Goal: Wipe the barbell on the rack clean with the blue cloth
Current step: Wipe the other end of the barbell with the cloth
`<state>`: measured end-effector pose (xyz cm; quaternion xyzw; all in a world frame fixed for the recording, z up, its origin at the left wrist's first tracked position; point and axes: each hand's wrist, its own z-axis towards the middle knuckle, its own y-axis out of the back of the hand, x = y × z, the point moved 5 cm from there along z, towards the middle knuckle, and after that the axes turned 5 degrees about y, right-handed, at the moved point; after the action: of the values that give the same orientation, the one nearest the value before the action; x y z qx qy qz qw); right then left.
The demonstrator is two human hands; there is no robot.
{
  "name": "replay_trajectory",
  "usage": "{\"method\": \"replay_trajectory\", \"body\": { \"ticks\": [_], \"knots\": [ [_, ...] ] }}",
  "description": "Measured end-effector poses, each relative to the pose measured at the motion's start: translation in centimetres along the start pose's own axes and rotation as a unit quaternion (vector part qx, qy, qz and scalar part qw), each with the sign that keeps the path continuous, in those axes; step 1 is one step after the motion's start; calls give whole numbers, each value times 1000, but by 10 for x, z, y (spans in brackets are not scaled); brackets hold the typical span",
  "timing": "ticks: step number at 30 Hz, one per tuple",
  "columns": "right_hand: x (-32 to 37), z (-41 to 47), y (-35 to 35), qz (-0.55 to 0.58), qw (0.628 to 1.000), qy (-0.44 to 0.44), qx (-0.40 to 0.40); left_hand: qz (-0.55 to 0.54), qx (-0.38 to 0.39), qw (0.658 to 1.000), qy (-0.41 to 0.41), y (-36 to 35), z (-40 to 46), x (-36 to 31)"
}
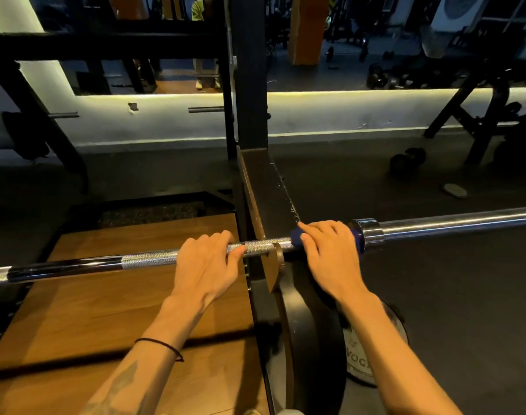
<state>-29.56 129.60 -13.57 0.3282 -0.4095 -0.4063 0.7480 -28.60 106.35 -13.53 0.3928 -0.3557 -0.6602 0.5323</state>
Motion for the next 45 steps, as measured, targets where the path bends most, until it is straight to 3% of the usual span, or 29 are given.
{"method": "replay_trajectory", "body": {
  "ticks": [4,7,14,18,22,28,31,33,36,39,45],
  "knots": [
    [37,0,-19,66,996,60,25,16,42,999,6,2,7,4],
    [33,2,-11,47,995,84,35,31,75,997,-9,2,14,5],
    [-7,-10,18,-77,995,2,-58,47,125,991,-22,-1,24,3],
    [29,-1,-19,12,999,30,-2,0,88,996,-9,-2,17,2],
    [35,-2,-14,-15,994,103,18,-19,46,999,-1,-7,7,6],
    [-14,-13,19,-60,997,-18,-33,-63,-29,997,-26,-2,-7,9],
    [2,-6,-1,-81,996,-24,-30,-63,-47,996,-39,-2,-9,8],
    [19,-1,-18,-28,1000,-3,-8,-61,-60,995,-45,-3,-10,8],
    [38,-4,-27,3,997,73,4,-54,-61,994,-66,-3,-8,8],
    [25,-9,-12,-21,996,90,5,-49,-48,994,-82,-4,-5,6],
    [-15,-10,10,-82,995,-12,-60,-84,25,996,-28,-2,7,7]
  ]
}}
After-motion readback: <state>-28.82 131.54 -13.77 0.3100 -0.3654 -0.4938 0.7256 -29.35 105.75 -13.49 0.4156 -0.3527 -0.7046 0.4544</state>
